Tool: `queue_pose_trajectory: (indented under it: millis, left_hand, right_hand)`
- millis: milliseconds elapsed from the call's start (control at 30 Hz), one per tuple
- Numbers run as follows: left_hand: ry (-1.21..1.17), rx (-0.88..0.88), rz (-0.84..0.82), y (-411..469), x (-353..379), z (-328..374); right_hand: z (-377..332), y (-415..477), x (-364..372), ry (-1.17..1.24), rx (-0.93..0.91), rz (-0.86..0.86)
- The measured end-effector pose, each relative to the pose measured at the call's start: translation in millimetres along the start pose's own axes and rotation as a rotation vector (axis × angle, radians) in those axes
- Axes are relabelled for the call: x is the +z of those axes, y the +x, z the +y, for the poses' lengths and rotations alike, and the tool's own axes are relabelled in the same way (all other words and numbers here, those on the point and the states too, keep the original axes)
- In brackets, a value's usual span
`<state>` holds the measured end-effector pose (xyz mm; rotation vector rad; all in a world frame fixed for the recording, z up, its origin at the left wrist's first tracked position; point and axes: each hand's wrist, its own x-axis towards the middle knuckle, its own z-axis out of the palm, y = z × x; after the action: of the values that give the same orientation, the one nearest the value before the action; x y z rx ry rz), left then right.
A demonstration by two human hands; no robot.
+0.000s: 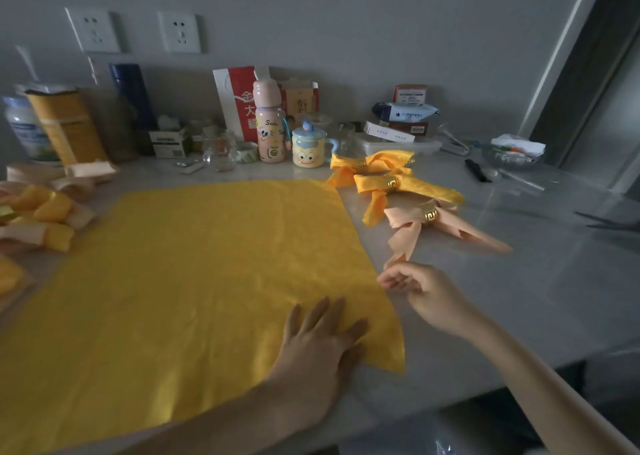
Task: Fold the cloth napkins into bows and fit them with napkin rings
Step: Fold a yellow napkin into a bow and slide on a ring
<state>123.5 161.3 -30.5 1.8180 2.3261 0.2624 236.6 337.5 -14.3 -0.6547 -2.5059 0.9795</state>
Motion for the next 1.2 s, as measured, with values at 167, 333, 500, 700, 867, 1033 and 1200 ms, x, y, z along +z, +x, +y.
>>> queue_pose_trajectory:
  millis: [167, 333, 500, 700, 867, 1033, 1200]
  left_hand:
    - [-0.544, -0.06, 0.15, -17.2, -27.8, -14.9]
    - [-0.929, -0.257, -0.05, -44.5, -75.8, -30.6]
    - [-1.061, -0.38, -0.049, -76.4, -97.8, -57.2]
    - [-1.024, -0.269, -0.276, -108.5, -112.0, -97.9]
    - [-0.799, -0.176, -0.519, -115.4, -119.4, -131.1]
    - [-0.191, -0.349, -0.256, -85.5, -126.2, -163.7]
    - [-0.254, -0.516, 0.189, -41.0, -112.0, -194.9]
  right_hand:
    - [-18.4, -16.8, 3.5, -0.101, 0.004, -0.149]
    - [-41.2, -17.3, 12.9, -0.247, -0.077, -0.038]
    - [-63.5, -11.4, 23.1, -0.236, -0.034, -0.186]
    - [-97.4, -17.8, 21.3, -0.143, -0.101, -0.409]
    - [-125.9, -26.9, 20.0, -0.217, 0.065, -0.758]
    - [-139.4, 6.9, 41.6, -0.249, -0.022, -0.513]
    - [-120.4, 65.5, 74.8, -0.325, -0.021, -0.174]
